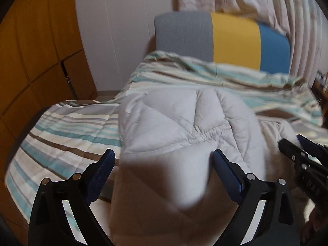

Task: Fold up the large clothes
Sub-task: 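Lower the folded jacket onto the bed and open both grippers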

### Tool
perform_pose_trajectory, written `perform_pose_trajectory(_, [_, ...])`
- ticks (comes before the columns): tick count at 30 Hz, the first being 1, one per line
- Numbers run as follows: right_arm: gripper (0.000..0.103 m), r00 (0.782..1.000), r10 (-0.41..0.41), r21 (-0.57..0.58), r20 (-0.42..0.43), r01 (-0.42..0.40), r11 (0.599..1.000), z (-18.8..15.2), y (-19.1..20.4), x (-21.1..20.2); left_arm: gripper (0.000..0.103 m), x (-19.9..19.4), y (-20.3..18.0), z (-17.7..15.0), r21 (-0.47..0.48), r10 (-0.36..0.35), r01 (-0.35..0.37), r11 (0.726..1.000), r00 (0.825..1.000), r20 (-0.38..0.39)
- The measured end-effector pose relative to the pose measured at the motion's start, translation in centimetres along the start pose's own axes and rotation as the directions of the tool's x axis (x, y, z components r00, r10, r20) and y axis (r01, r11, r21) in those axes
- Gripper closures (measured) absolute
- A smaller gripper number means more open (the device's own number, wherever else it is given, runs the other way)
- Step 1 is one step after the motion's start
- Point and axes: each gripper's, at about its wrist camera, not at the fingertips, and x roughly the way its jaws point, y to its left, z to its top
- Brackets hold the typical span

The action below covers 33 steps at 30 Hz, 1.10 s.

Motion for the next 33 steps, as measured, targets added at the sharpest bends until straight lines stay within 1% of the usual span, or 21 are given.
perform_pose_trajectory(1, [0.052,0.999,-0.026,0.004,-0.037,0.027,1.0,-0.8,-0.4,1.0,0.008,0.6,-0.2,-0.2,0.006,-0.004,0.004,1.0,1.0,-0.008])
perform_pose_trajectory(2, [0.052,0.997,-0.03,0.023,-0.068,0.031,0.999,-1.7,-0.8,1.8,0.008,1.1,-0.3,-0.4,0.007,-0.025,0.025,1.0,1.0,-0.013])
perform_pose_trajectory(3, [0.052,0.996,-0.02,0.054,-0.091,0.025,0.998,-2.6,-1.5,2.4,0.007,1.3,-0.5,-0.6,0.007,-0.04,0.04,0.999,0.999,-0.014])
perform_pose_trajectory(4, [0.052,0.994,-0.004,0.109,-0.106,0.015,0.994,-4.0,-2.3,2.7,0.007,1.5,-0.6,-1.0,0.01,-0.061,0.061,0.998,0.998,-0.012])
perform_pose_trajectory(6, [0.052,0.995,-0.015,0.154,-0.095,0.03,0.988,-5.7,-3.0,2.6,0.006,2.0,-1.3,-1.9,0.029,-0.091,0.092,0.995,0.996,-0.012])
perform_pose_trajectory(8, [0.052,0.997,-0.026,0.166,-0.074,0.038,0.985,-6.5,-3.2,2.4,0.005,2.8,-1.8,-2.6,0.046,-0.097,0.097,0.994,0.995,0.005])
perform_pose_trajectory(9, [0.052,0.997,-0.034,0.164,-0.066,0.044,0.985,-6.7,-3.3,2.8,0.004,3.3,-1.8,-2.8,0.04,-0.103,0.103,0.994,0.995,0.008])
perform_pose_trajectory(13, [0.051,0.996,-0.059,0.161,-0.063,0.068,0.985,-6.5,-3.2,3.6,0.003,5.5,-1.3,-2.8,0.0,-0.132,0.132,0.991,0.991,-0.018])
perform_pose_trajectory(17, [0.051,0.996,-0.073,0.158,-0.052,0.081,0.984,-6.2,-2.7,4.0,0.003,6.2,-1.5,-3.1,0.005,-0.121,0.121,0.993,0.993,-0.01])
perform_pose_trajectory(20, [0.05,0.996,-0.077,0.13,-0.049,0.083,0.988,-6.1,-2.4,3.9,0.003,5.4,-1.6,-3.2,0.015,-0.108,0.108,0.994,0.994,-0.002])
perform_pose_trajectory(22, [0.05,0.997,-0.062,0.119,-0.043,0.067,0.991,-6.0,-2.5,3.3,0.003,4.0,-1.4,-3.4,0.011,-0.111,0.11,0.994,0.994,0.012])
perform_pose_trajectory(23, [0.048,0.998,-0.056,0.124,-0.04,0.06,0.99,-6.1,-2.6,2.9,0.003,3.2,-1.3,-3.7,0.007,-0.114,0.114,0.993,0.993,0.024])
perform_pose_trajectory(25, [0.043,0.998,-0.049,0.147,-0.04,0.054,0.988,-6.3,-3.0,2.2,0.003,1.9,-1.1,-4.2,0.005,-0.116,0.116,0.993,0.992,0.042])
perform_pose_trajectory(26, [0.037,0.998,-0.049,0.163,-0.037,0.054,0.985,-6.4,-3.2,1.6,0.003,0.9,-1.0,-4.8,0.004,-0.114,0.114,0.994,0.992,0.055])
perform_pose_trajectory(27, [0.034,0.998,-0.052,0.179,-0.033,0.057,0.982,-6.5,-3.3,1.0,0.003,0.3,-0.9,-5.1,0.004,-0.11,0.11,0.994,0.992,0.064])
perform_pose_trajectory(28, [0.032,0.998,-0.048,0.201,-0.027,0.053,0.978,-6.7,-3.4,0.2,0.003,-0.4,-0.8,-5.6,0.003,-0.106,0.106,0.994,0.992,0.073])
perform_pose_trajectory(30, [0.032,0.999,-0.037,0.232,-0.018,0.04,0.972,-7.1,-3.5,-1.1,0.003,-1.8,-0.5,-6.6,-0.006,-0.104,0.105,0.995,0.991,0.085])
perform_pose_trajectory(33, [0.028,0.999,-0.043,0.262,0.001,0.041,0.964,-7.5,-3.5,-3.2,0.003,-3.7,0.3,-8.2,-0.06,-0.088,0.094,0.994,0.992,0.093])
